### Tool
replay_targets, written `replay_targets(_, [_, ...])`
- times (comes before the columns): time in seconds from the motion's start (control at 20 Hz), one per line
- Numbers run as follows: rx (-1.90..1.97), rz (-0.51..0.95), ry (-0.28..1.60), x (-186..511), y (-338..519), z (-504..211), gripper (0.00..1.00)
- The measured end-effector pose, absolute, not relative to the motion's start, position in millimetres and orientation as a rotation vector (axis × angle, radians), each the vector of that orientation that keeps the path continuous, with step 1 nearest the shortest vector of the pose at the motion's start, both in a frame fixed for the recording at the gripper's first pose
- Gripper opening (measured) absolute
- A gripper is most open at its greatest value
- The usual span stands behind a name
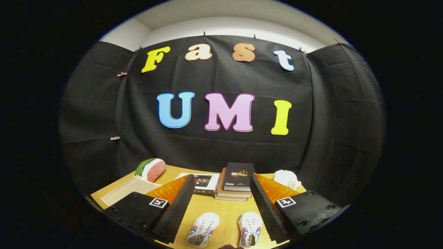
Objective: Open the storage box then place both shoes into the box .Put the left shoe in first, then the right shoe, with the right side of both shoes facing outward in a uniform manner.
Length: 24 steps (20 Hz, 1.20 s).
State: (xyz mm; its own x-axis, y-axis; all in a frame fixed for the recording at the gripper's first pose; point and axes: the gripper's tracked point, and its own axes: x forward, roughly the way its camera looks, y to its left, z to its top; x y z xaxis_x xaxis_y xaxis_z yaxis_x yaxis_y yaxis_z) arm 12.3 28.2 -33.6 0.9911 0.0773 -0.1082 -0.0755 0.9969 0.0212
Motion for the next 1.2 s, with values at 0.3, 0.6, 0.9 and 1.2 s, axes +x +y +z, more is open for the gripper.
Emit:
replay_targets(0.3, [0.121, 0.177, 0.264, 15.6, 54.7, -63.7, 0.97])
replay_targets(0.6, [0.29, 0.306, 0.49, 7.4, 96.1, -100.7, 0.98])
replay_targets(0.9, [0.415, 0.489, 0.784, -12.8, 148.7, -162.2, 0.99])
replay_targets(1.2, [0.602, 0.619, 1.118, -33.6, 202.2, -217.1, 0.98])
